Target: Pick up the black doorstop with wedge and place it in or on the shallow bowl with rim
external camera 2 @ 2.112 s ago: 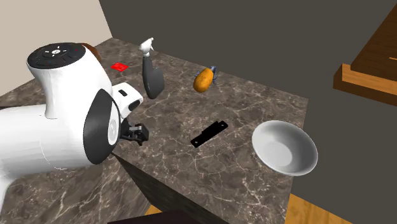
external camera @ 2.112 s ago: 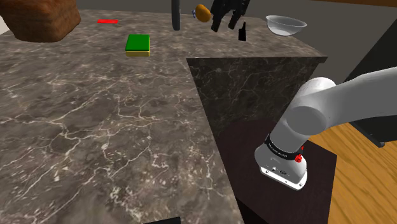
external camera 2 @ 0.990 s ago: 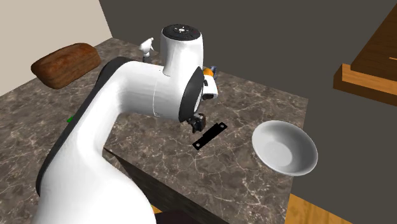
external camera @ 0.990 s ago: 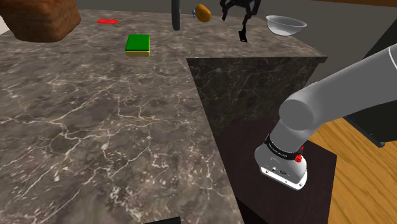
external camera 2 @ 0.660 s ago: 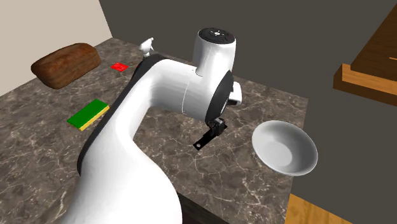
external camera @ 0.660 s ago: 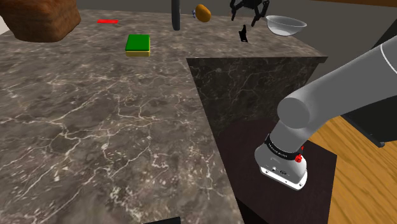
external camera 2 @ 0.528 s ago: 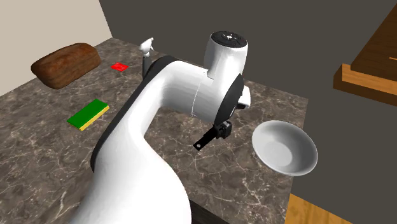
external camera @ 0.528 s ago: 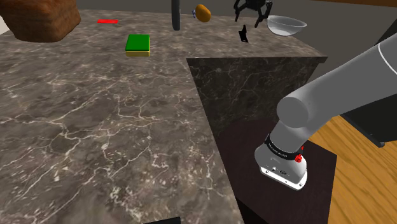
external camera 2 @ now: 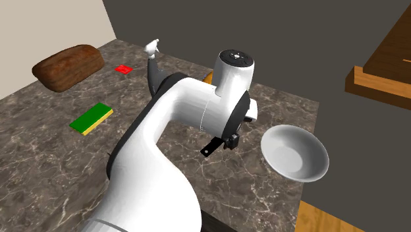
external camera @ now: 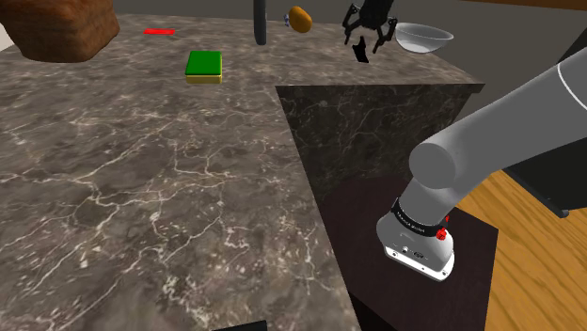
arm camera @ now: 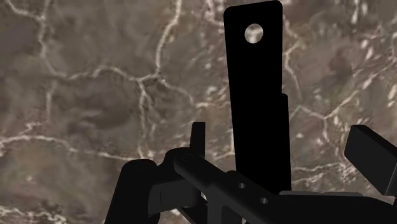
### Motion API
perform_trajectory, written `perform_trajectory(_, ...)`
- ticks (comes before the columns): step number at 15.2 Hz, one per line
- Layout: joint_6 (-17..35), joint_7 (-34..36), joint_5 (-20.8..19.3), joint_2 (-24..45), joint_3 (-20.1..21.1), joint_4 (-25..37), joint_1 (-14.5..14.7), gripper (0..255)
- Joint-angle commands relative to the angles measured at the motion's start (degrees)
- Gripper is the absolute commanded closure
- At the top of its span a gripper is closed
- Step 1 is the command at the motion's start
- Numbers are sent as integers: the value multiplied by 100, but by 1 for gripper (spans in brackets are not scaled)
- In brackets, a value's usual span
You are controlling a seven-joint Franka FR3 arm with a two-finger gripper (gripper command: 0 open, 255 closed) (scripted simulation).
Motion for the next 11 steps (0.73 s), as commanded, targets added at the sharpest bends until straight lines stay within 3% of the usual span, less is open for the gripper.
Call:
perform_trajectory(1, 52, -1, 3, 11, 0, -36, 1, 0)
perform_trajectory(7, 51, -1, 3, 12, 0, -35, 1, 0)
perform_trajectory(8, 51, -1, 3, 12, 0, -35, 1, 255)
perform_trajectory(11, 52, 4, 5, 20, 3, -28, 4, 255)
